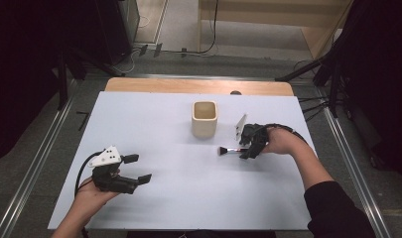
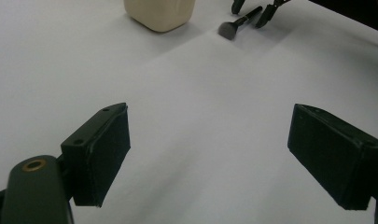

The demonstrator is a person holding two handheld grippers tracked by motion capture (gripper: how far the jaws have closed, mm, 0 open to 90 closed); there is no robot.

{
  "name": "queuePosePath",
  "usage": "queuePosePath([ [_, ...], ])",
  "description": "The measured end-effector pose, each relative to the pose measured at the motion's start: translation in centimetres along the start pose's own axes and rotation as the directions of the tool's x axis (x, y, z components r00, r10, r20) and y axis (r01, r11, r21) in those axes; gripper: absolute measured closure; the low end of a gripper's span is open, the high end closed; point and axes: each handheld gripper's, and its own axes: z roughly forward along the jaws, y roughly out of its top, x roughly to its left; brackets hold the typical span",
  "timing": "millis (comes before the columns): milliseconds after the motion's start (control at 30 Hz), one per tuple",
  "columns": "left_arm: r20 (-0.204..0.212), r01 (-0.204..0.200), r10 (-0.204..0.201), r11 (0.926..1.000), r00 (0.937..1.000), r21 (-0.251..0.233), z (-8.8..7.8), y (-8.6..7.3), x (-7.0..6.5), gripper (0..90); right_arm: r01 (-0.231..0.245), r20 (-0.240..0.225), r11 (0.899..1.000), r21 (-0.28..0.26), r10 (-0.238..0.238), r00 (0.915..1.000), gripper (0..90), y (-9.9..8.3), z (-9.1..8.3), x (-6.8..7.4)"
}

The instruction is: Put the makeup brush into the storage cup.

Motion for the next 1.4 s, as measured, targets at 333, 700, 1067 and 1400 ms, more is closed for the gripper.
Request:
queuePosePath([
  [333,-0.001,-0.007,0.007,1.0000,1.0000,0.007,0.1,0.0,-0.1,14.0,0.013,-0.007,1.000,0.004,-0.013,0.9999,61.9,-0.1,-0.2,-0.1],
  [700,0.001,-0.011,0.011,0.9999,0.9999,0.002,0.1,0.0,-0.1,14.1,0.050,-0.029,0.996,0.070,-0.048,0.9984,80.2,1.1,-0.2,-0.1],
  [1067,0.003,-0.008,0.008,1.0000,1.0000,-0.002,0.1,0.0,-0.1,14.0,0.040,-0.026,0.997,0.062,-0.039,0.9989,80.6,1.0,-0.3,-0.1],
  [1400,0.003,-0.005,0.005,1.0000,1.0000,0.001,0.1,0.0,-0.1,14.0,0.069,-0.018,0.997,0.016,-0.069,0.9975,80.7,1.7,-1.8,1.2],
])
